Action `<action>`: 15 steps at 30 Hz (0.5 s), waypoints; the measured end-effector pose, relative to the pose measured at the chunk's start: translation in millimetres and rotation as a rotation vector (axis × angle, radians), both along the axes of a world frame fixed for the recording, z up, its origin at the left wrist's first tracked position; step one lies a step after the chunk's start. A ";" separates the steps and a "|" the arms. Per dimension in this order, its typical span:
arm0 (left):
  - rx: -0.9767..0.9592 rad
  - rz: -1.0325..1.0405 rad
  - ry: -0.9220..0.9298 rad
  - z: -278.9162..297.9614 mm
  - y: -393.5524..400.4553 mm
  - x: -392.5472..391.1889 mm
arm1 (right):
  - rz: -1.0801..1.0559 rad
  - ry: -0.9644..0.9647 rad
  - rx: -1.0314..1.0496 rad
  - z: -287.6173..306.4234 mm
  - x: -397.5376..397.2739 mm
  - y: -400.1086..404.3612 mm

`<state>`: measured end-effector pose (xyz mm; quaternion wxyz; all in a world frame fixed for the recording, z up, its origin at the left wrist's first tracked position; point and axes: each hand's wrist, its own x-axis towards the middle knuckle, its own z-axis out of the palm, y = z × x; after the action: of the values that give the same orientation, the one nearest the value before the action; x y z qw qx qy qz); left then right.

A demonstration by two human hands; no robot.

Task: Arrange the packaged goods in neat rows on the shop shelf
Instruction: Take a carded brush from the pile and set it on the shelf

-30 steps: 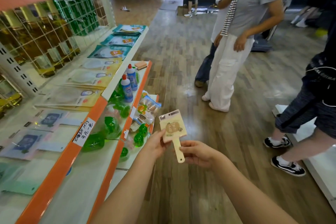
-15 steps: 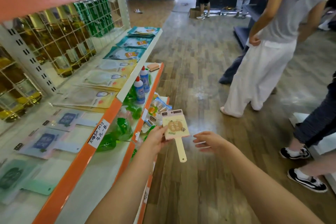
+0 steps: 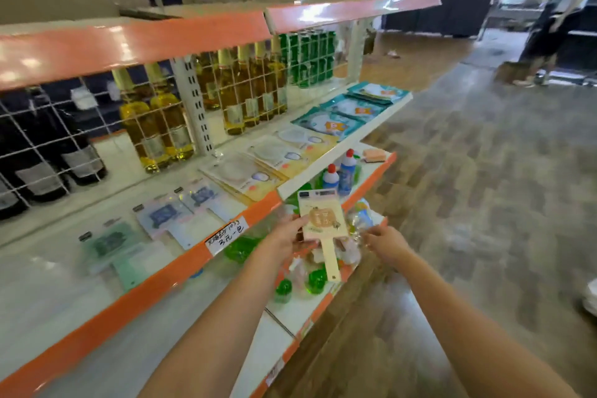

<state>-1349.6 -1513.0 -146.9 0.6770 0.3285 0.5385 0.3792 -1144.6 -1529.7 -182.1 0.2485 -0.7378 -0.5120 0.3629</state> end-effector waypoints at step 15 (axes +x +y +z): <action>0.047 0.485 0.013 17.6 -0.9 -82.6 | 0.411 -0.039 0.134 21.7 -87.8 72.2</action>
<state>-1432.2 -1513.9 -129.3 0.5547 0.2075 0.5970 0.5411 -1232.4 -1457.5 -160.5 0.2079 -0.6066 -0.6793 0.3569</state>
